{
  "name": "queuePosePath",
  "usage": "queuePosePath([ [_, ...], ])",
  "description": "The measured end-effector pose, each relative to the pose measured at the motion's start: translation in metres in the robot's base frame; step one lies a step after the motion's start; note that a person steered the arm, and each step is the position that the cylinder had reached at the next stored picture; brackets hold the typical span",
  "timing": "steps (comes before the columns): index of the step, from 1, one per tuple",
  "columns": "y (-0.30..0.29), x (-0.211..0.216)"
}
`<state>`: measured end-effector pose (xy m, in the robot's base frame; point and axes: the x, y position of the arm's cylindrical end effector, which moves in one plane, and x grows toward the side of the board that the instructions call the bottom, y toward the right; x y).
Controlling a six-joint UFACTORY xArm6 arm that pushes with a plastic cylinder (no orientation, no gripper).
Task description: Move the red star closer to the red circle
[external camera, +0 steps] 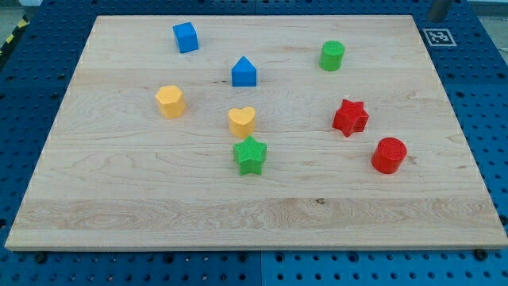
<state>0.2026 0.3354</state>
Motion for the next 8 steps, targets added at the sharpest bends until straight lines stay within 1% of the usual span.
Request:
queuePosePath([
  [3, 0.000, 0.007],
  [4, -0.001, 0.050],
  [5, -0.001, 0.076],
  [8, -0.004, 0.207],
])
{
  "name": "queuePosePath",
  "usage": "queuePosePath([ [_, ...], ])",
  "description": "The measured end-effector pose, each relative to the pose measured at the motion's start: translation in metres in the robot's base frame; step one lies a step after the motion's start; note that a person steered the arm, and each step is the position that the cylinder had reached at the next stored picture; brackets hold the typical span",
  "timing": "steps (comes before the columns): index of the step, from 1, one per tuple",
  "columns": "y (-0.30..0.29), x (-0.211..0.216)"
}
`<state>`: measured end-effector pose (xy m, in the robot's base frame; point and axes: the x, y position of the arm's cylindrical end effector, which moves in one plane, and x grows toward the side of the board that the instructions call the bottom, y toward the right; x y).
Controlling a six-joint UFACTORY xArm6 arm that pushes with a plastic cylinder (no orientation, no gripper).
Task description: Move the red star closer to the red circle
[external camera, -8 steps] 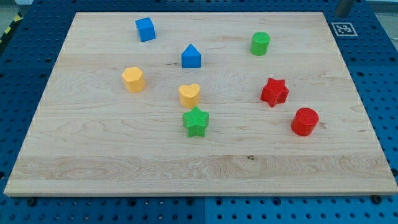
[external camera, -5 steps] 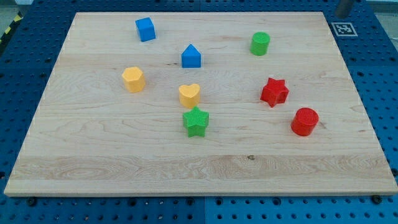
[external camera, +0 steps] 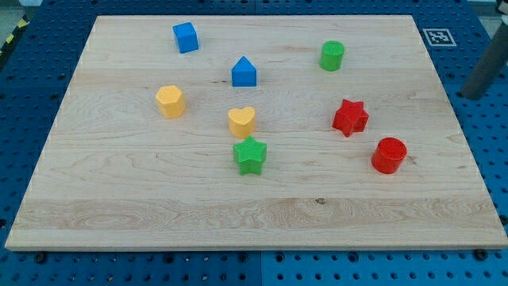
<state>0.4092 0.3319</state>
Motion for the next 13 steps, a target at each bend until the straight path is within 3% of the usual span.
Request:
queuePosePath([
  [1, -0.002, 0.048],
  [3, -0.062, 0.151],
  [4, -0.120, 0.160],
  [6, -0.209, 0.135],
  [8, -0.275, 0.051],
  [10, -0.250, -0.005],
  [11, -0.211, 0.011],
  [13, -0.203, 0.047],
])
